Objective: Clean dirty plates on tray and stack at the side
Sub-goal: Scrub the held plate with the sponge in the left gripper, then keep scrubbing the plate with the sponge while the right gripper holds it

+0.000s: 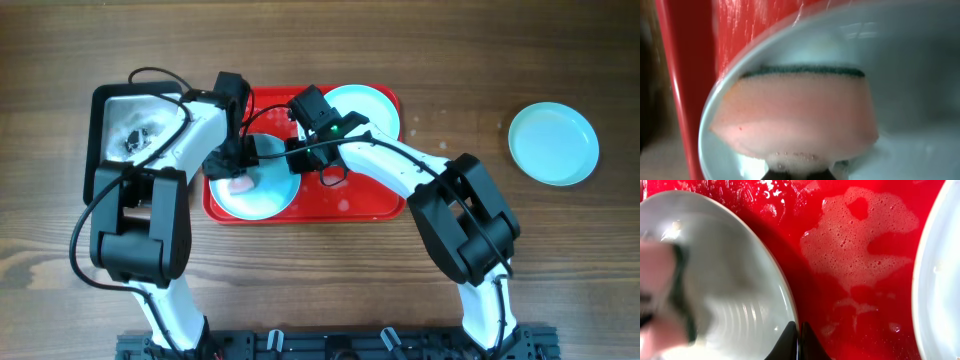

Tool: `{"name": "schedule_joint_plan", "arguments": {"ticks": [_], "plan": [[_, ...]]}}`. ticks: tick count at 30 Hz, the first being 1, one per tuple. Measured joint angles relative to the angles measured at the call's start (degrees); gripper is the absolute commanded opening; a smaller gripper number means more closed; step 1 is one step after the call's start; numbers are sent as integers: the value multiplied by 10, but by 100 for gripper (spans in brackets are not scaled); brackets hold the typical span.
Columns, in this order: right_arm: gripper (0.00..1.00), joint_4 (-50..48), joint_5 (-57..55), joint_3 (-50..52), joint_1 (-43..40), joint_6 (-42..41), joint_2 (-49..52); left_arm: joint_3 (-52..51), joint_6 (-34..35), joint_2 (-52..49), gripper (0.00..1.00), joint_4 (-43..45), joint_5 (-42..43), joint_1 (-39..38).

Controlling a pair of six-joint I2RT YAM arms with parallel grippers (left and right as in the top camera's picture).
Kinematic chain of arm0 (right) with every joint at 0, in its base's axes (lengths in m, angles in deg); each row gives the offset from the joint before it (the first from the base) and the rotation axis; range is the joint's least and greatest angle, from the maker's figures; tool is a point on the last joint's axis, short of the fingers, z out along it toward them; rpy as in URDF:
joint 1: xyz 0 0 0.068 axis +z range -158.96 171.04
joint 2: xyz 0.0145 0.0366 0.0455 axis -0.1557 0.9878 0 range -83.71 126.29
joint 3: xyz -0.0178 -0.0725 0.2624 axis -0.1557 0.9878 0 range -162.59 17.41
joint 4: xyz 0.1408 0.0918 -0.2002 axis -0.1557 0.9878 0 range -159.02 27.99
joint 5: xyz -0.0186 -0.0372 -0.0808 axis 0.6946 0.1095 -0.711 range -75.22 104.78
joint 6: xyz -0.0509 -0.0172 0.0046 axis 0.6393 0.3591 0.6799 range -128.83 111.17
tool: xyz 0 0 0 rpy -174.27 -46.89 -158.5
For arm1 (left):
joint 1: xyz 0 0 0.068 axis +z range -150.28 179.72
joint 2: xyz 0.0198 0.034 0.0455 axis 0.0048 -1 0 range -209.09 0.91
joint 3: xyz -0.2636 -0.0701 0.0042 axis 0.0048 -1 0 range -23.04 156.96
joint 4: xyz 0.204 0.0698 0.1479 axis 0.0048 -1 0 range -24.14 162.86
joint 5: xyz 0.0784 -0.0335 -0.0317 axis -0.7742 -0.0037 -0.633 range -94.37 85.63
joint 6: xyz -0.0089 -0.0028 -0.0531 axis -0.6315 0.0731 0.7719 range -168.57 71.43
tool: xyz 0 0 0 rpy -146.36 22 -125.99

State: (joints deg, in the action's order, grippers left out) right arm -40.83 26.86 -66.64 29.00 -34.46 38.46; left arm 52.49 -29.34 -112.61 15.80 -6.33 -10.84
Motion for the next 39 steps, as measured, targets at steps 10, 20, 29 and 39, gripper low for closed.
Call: {"name": "schedule_joint_plan", "arguments": {"ticks": [10, 20, 29, 39], "plan": [[4, 0, 5, 0, 0, 0, 0, 66, -19, -37, 4, -188, 85, 65], [4, 0, 5, 0, 0, 0, 0, 192, -40, -38, 4, -94, 85, 67], [5, 0, 5, 0, 0, 0, 0, 72, -59, -39, 4, -34, 85, 59], [4, 2, 3, 0, -2, 0, 0, 9, -76, -25, 4, -90, 150, 42]]}}
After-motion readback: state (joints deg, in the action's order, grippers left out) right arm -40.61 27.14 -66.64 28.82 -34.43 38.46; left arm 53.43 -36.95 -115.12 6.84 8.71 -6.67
